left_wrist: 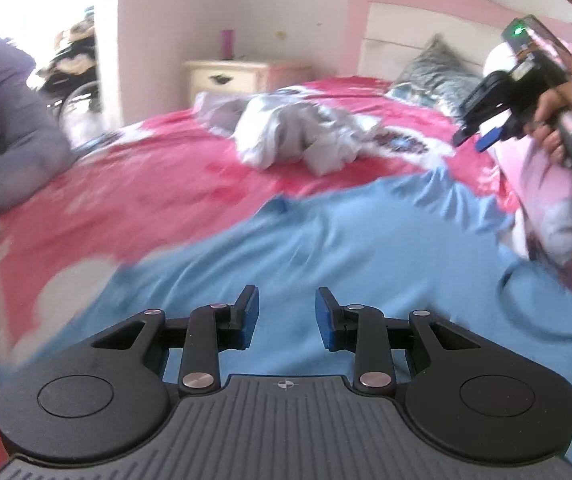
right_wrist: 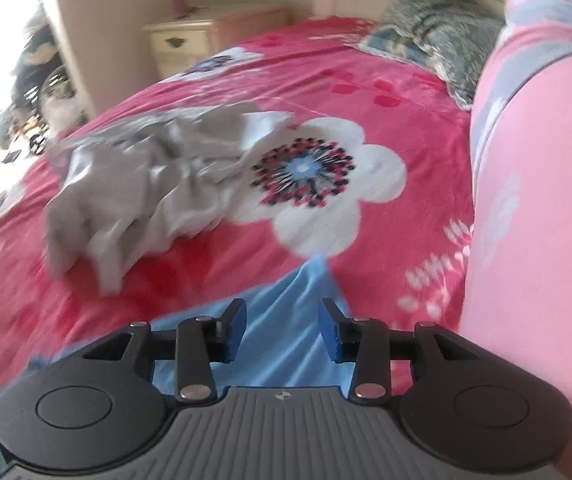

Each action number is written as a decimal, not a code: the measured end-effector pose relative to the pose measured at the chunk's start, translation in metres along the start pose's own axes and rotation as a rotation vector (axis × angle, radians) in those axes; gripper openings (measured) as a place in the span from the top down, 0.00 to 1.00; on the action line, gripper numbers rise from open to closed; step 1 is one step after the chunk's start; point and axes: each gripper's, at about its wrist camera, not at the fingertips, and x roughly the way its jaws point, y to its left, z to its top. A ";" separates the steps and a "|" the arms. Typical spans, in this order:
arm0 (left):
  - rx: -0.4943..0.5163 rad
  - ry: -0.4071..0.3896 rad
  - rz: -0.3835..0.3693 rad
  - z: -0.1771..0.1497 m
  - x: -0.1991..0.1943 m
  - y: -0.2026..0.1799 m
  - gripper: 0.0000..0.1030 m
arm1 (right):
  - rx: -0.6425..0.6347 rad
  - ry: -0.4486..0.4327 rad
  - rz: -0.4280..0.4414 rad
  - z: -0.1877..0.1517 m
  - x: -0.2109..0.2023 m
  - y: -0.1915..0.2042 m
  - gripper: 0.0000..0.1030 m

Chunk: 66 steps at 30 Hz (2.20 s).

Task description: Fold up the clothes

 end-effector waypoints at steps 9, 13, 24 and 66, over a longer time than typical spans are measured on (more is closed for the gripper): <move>0.013 0.098 -0.078 0.036 0.102 -0.041 0.70 | 0.080 0.067 -0.046 0.030 0.073 -0.024 0.55; -0.006 0.102 -0.094 0.032 0.108 -0.046 0.70 | 0.070 0.074 -0.049 0.030 0.092 -0.028 0.55; -0.066 0.111 -0.125 0.025 0.120 -0.058 0.68 | -0.056 0.051 -0.038 0.025 0.079 -0.007 0.96; -0.140 0.055 -0.044 0.045 0.086 -0.012 0.66 | 0.315 0.191 0.139 -0.035 0.050 -0.001 0.59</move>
